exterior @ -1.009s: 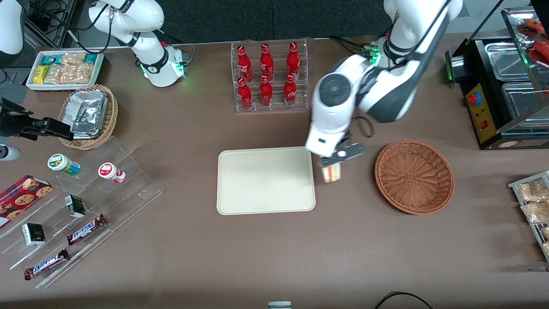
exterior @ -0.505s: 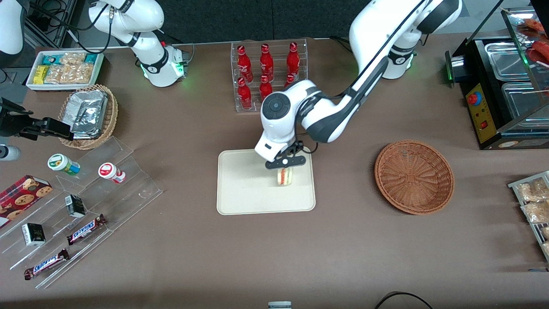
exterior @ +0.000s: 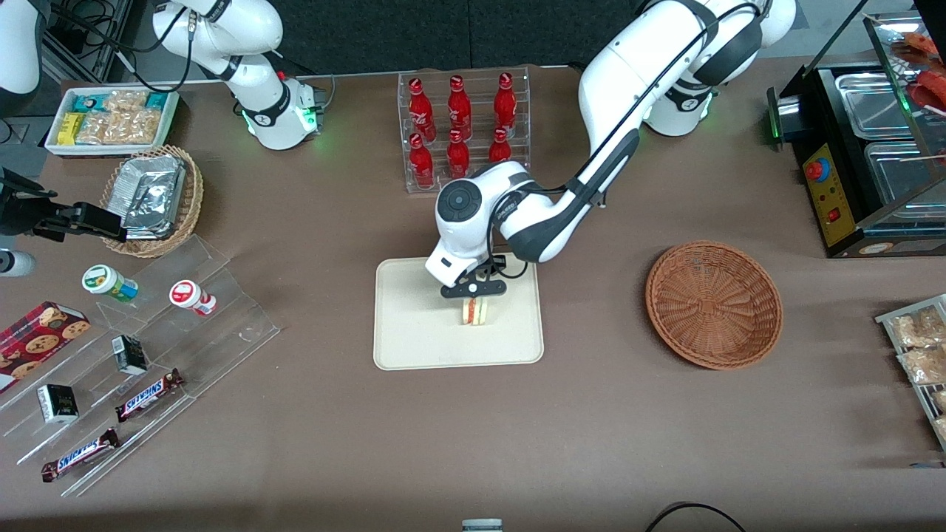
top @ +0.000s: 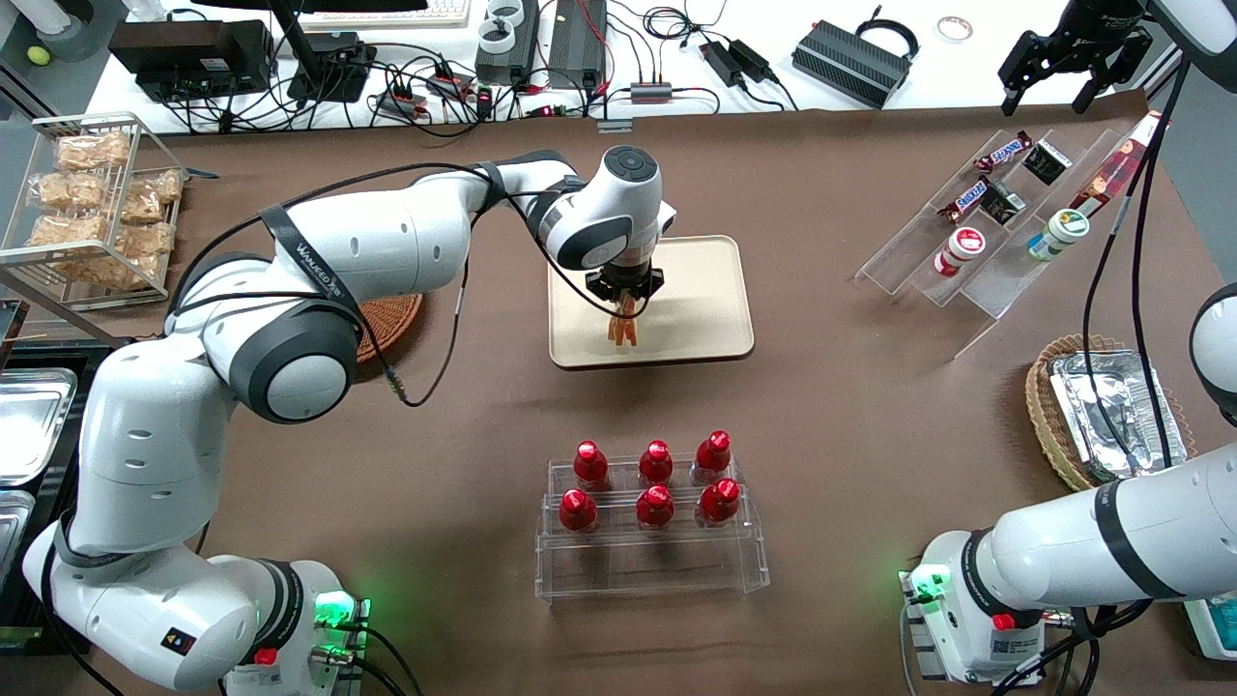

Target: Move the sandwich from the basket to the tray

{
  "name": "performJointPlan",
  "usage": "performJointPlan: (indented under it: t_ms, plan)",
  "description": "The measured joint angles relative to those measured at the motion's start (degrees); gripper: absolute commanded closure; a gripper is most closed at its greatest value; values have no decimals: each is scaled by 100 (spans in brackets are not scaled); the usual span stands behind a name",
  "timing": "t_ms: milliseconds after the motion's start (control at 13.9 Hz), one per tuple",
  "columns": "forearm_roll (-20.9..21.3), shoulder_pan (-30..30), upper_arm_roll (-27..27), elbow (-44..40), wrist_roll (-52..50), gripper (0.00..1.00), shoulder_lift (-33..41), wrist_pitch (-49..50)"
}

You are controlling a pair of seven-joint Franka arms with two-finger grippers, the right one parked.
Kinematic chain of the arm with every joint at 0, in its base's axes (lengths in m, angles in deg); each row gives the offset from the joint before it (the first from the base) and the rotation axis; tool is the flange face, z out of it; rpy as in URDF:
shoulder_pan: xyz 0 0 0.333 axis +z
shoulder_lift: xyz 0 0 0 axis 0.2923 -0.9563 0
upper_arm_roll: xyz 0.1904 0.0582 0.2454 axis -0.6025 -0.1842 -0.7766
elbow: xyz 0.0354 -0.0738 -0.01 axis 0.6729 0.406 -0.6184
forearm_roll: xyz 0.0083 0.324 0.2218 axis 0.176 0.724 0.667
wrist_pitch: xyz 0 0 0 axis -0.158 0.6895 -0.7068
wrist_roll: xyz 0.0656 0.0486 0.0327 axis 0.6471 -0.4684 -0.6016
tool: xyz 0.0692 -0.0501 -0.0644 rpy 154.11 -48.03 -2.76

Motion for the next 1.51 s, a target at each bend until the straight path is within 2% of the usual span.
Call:
performJointPlan:
  t_ms: [360, 432, 505, 577, 1009, 1514]
  plan:
    - [0, 2, -149, -147, -204, 100, -153, 0]
    - [0, 2, -151, -205, -221, 91, -200, 0]
    - [0, 1, -151, -266, -228, 32, -244, 0]
    - [0, 1, -151, -306, -229, 1, -274, 0]
    - [-1, 61, -156, -641, -269, 1, -70, 289]
    - [-502, 878, -163, -766, -238, 1, 1696, 2358]
